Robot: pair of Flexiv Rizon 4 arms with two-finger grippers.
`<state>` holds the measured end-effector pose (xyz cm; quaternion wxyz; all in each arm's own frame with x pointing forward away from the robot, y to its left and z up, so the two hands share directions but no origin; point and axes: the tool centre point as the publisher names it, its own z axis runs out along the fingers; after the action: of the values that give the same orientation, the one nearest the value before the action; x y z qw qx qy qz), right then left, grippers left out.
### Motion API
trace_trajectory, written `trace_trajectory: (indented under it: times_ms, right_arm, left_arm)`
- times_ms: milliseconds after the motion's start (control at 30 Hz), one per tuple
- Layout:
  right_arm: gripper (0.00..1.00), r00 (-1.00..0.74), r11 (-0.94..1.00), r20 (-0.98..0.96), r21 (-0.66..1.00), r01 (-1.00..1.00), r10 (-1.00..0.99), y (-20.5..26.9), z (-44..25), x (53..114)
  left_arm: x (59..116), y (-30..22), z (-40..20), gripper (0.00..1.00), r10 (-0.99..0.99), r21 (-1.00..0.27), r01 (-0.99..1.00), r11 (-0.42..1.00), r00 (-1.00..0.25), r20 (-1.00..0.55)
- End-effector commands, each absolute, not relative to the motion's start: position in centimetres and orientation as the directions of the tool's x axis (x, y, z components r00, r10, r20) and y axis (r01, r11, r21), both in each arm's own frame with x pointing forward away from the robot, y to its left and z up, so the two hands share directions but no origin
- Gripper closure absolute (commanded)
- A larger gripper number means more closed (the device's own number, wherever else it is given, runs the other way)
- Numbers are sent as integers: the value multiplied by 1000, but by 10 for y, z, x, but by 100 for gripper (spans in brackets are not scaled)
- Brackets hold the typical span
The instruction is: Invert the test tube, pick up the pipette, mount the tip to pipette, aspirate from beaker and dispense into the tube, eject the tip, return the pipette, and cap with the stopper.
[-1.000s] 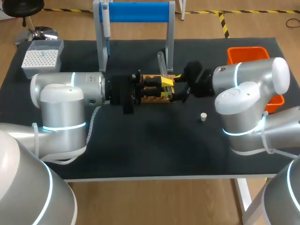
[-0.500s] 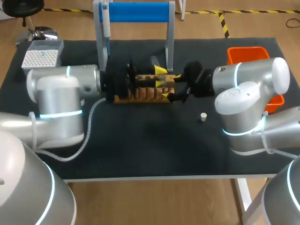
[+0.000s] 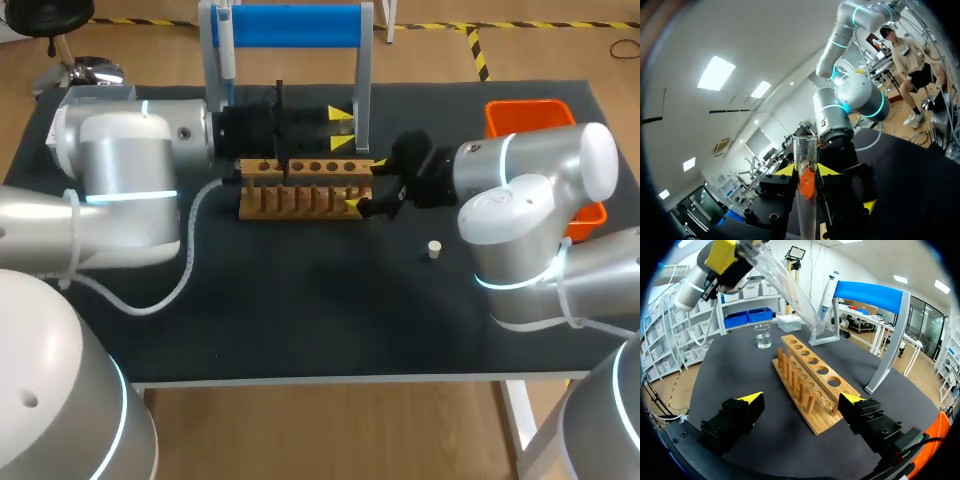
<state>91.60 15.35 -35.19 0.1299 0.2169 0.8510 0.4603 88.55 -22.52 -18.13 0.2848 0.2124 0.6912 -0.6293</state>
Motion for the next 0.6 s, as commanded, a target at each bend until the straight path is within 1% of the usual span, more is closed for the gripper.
trace_trajectory:
  times_ms: [33, 467, 500, 600]
  right_arm:
    - [0, -872, 482, -21, 840, 249, 488, 153, -353, 916]
    - [0, -872, 482, -21, 840, 249, 488, 153, -353, 916]
    - [0, -872, 482, -21, 840, 249, 488, 153, -353, 916]
    - [0, -872, 482, -21, 840, 249, 488, 153, -353, 916]
  left_arm:
    - [885, -228, -175, 100, -88, -883, 446, 149, -883, -461]
    - [885, -228, -175, 100, -88, -883, 446, 149, -883, -461]
    - [891, -224, -177, 100, -82, -908, 402, 117, -907, -412]
    - [903, -216, -180, 100, -84, -940, 329, 89, -938, -336]
